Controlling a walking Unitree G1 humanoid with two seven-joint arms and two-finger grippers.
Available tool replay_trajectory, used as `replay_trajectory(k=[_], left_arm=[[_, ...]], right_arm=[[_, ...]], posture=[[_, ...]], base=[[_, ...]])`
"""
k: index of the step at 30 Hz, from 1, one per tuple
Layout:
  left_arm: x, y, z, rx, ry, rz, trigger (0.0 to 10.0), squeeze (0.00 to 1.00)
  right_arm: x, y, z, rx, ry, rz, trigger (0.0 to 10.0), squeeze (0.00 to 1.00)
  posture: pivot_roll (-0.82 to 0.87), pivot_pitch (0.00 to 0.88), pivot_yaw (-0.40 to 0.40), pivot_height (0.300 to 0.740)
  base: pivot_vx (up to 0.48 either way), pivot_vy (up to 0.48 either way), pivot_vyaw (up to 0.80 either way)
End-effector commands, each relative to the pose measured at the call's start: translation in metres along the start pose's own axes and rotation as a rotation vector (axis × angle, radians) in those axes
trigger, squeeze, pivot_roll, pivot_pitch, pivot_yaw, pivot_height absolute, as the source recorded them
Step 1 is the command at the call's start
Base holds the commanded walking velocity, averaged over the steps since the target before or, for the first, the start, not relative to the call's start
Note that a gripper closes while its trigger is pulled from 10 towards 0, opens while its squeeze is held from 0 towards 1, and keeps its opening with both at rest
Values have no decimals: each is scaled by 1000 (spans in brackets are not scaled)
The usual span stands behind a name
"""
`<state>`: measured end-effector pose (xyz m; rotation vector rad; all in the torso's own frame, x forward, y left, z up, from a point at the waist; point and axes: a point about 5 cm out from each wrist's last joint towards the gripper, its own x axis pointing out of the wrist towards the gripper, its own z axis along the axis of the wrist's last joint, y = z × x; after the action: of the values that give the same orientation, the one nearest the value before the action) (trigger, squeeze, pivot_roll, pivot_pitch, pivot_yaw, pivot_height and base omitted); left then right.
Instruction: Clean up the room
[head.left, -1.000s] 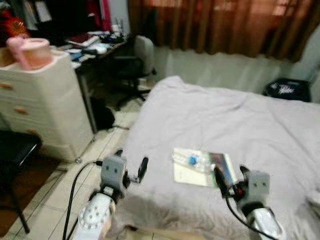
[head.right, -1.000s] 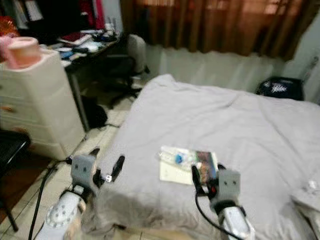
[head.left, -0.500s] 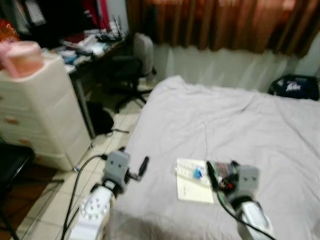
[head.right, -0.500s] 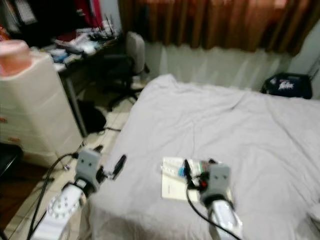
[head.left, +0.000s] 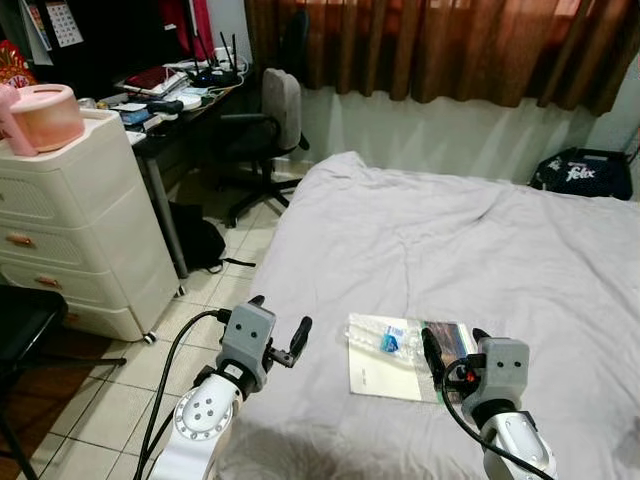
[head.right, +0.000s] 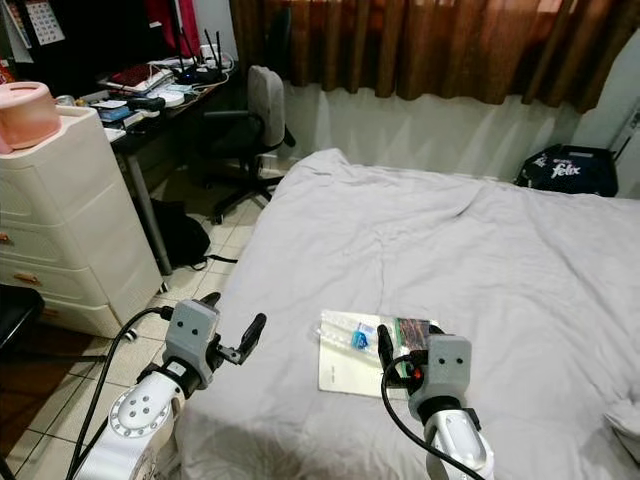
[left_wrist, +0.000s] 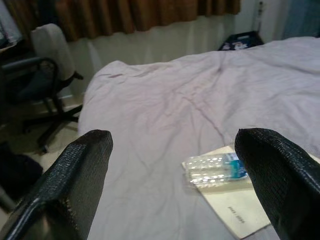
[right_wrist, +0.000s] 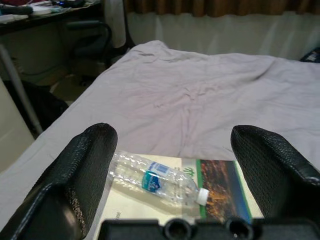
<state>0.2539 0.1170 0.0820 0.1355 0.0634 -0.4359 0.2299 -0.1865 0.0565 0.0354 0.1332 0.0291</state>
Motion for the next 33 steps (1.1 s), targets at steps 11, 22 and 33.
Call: replay_trajectory(k=[11, 22, 33], left_arm=[[3, -2, -2, -1, 18, -12, 10000, 0], [5, 2, -3, 23, 19, -1, 10000, 0], [-32, 28, -10, -96, -14, 186, 10000, 0]], right_arm=[[-1, -1, -3, -19, 24, 0, 10000, 0], [2, 1, -4, -21, 25, 9, 10000, 0], [-16, -7, 3, 18, -26, -37, 10000, 0]], posture=[[-12, 0, -15, 740], [-6, 0, -22, 740], [-7, 0, -33, 740]], base=[[289, -213, 661], [0, 0, 0], [0, 0, 0]])
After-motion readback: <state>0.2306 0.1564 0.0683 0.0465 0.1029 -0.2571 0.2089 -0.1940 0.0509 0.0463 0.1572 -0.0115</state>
